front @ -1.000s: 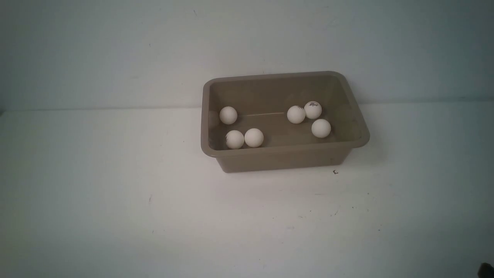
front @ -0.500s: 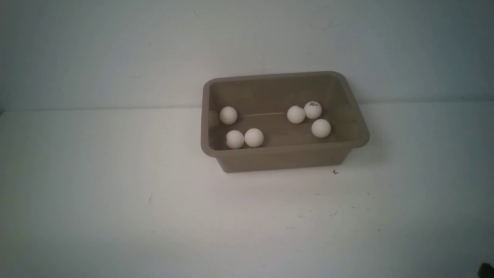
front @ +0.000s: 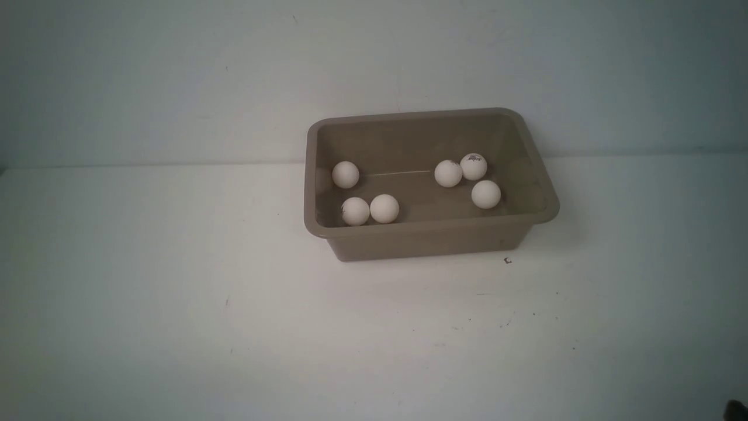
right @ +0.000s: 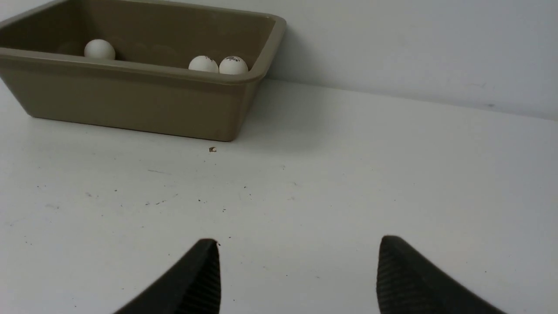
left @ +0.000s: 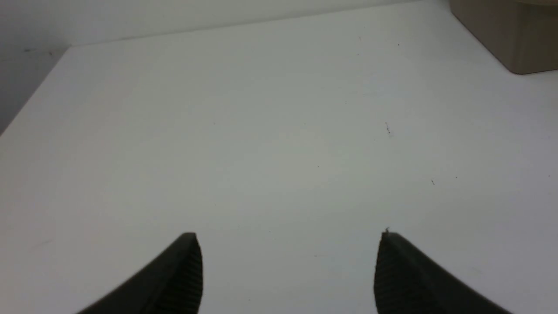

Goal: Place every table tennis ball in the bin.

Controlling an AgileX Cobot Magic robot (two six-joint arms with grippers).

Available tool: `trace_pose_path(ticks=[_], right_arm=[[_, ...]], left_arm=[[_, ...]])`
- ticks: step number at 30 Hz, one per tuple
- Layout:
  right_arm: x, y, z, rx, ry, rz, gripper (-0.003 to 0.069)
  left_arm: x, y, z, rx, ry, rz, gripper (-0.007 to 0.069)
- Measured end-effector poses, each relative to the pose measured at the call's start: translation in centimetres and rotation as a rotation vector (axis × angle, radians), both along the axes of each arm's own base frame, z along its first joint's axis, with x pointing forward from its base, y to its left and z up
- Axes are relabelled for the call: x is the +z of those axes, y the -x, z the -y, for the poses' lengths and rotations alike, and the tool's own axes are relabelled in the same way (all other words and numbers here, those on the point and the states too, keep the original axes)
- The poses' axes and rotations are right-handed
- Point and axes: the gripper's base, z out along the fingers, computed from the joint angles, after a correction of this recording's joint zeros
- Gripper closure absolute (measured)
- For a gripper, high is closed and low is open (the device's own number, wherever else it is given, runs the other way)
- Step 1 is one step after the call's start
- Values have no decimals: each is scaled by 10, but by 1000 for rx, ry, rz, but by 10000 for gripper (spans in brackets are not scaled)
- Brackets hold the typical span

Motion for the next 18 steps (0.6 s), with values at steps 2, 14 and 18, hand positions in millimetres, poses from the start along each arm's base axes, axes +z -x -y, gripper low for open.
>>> trace_pose_path(ticks=[2, 14, 18], right_arm=[[0, 0, 1, -3, 35, 3, 216], [0, 0, 2, -18, 17, -2, 216], [0, 0, 2, -32, -19, -9, 216]], left_arm=[[0, 0, 0, 0, 0, 0, 146], [0, 0, 0, 0, 0, 0, 146], [0, 0, 0, 0, 0, 0, 146]])
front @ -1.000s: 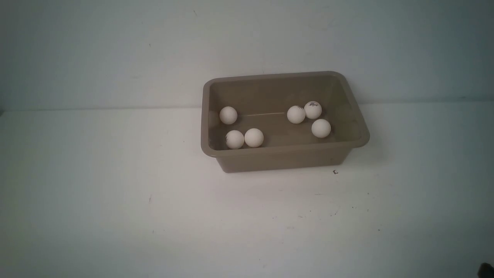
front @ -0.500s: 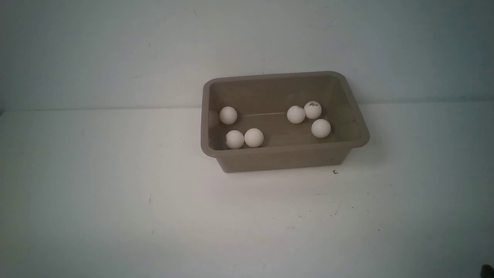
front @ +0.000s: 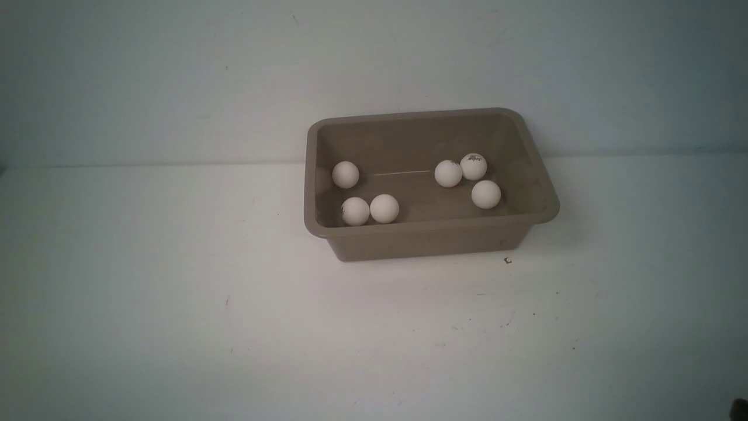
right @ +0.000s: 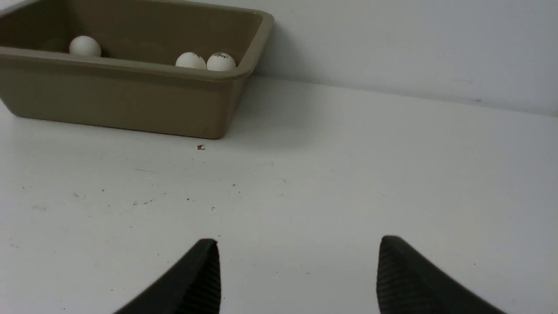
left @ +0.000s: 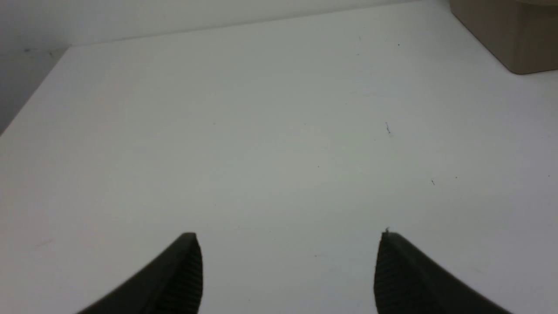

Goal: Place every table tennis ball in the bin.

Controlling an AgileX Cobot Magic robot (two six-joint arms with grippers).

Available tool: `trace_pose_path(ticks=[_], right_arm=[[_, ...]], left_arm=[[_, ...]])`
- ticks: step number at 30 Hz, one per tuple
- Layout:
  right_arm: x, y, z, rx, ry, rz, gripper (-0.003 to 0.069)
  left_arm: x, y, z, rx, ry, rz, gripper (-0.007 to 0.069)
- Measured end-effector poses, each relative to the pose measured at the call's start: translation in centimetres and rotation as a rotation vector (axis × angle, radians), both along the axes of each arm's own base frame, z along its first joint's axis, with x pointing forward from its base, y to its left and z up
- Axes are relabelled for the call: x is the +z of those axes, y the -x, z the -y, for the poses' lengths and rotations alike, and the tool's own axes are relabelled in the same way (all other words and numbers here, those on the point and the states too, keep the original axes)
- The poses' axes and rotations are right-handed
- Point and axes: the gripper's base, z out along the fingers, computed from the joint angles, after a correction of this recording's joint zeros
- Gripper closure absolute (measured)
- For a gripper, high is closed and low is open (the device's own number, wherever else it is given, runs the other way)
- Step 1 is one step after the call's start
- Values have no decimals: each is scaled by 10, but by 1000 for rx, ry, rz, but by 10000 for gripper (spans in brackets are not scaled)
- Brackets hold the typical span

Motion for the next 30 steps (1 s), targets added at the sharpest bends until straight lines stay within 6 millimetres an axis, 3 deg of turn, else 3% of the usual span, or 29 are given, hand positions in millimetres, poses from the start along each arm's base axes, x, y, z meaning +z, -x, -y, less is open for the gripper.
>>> trace_pose_path(ticks=[30], right_arm=[[0, 0, 4, -47, -23, -8, 216]], left_arm=[[0, 0, 0, 0, 0, 1, 146]])
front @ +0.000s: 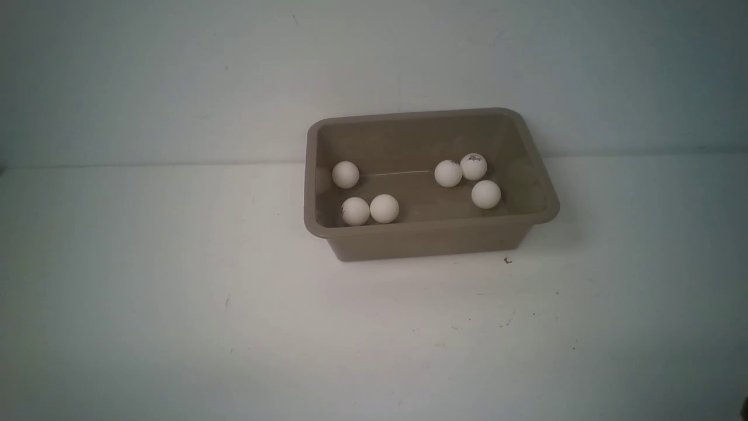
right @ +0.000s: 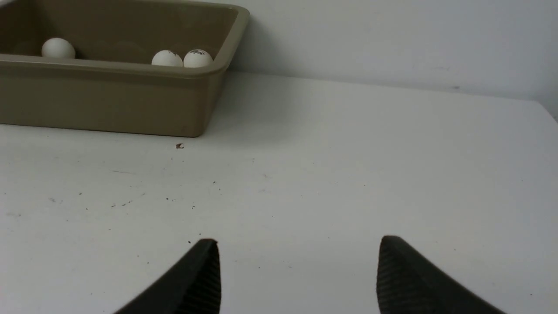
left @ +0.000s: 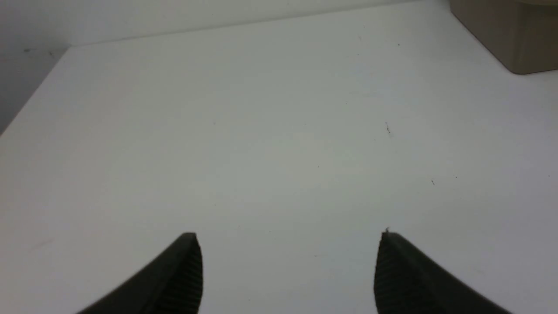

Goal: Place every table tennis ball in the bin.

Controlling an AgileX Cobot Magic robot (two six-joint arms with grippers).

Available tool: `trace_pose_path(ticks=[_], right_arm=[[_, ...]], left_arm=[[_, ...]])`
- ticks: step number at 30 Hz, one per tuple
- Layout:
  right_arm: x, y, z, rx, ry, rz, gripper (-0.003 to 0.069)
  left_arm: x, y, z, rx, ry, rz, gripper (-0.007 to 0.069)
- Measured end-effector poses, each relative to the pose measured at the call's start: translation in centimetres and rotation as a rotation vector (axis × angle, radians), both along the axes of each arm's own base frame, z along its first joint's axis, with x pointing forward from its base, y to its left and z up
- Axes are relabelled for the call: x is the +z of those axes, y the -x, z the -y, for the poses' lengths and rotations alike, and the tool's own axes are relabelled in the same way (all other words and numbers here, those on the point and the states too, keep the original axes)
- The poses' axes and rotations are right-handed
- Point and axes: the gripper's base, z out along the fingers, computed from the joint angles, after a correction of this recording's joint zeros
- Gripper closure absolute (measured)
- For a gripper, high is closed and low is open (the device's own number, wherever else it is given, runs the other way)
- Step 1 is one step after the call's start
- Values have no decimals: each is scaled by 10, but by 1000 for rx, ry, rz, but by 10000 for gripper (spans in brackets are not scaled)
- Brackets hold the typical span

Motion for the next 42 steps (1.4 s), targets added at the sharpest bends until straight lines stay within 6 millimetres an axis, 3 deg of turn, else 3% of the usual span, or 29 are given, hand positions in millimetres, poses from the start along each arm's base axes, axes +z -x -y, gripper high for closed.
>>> trace_pose_path(ticks=[42], right_arm=[[0, 0, 0, -1, -2, 1, 216]], left_arm=[[0, 0, 2, -34, 0, 0, 146]])
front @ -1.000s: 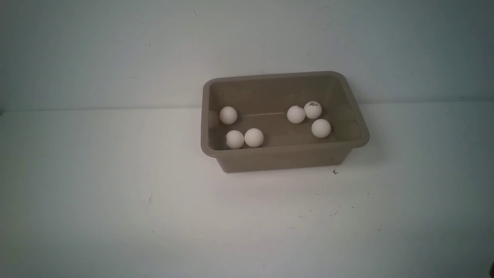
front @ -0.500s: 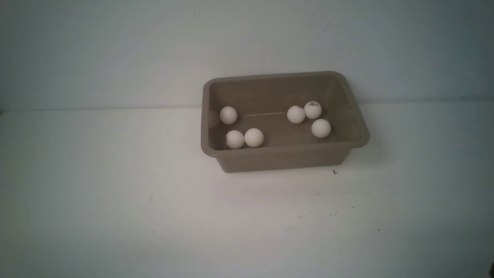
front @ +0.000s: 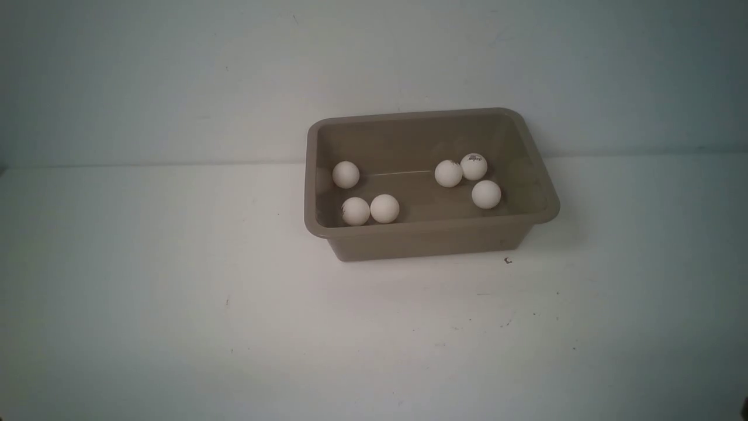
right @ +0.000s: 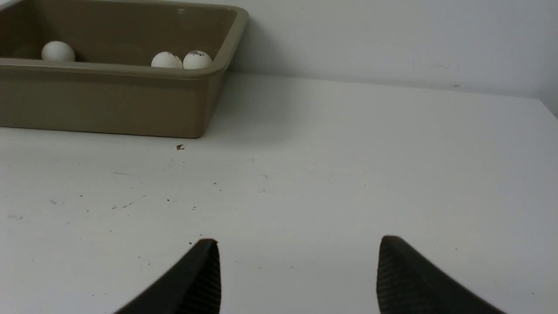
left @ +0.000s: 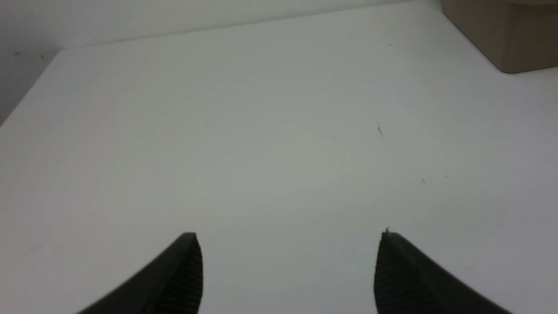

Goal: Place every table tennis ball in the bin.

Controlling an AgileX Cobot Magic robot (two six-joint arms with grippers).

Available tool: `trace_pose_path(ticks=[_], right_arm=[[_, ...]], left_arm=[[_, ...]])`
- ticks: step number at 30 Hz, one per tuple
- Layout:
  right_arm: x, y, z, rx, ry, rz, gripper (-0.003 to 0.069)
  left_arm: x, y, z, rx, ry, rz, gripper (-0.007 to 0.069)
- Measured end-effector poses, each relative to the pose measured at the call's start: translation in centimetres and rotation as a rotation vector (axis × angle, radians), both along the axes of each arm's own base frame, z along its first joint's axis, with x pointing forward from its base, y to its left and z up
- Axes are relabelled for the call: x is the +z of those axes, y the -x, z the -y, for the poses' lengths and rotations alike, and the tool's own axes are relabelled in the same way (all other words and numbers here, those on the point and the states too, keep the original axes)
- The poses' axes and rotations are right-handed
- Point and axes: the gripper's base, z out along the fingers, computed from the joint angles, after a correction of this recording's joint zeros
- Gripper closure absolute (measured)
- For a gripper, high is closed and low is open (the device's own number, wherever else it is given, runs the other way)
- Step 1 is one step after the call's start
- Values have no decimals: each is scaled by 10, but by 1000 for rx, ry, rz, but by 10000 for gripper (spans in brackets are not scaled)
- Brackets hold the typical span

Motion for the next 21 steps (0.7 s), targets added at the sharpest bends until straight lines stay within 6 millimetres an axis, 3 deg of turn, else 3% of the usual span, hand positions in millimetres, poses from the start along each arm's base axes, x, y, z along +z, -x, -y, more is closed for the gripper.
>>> trace_pose_path(ticks=[21], right_arm=[[0, 0, 0, 0, 0, 0, 216]], left_arm=[[0, 0, 0, -9, 0, 0, 146]])
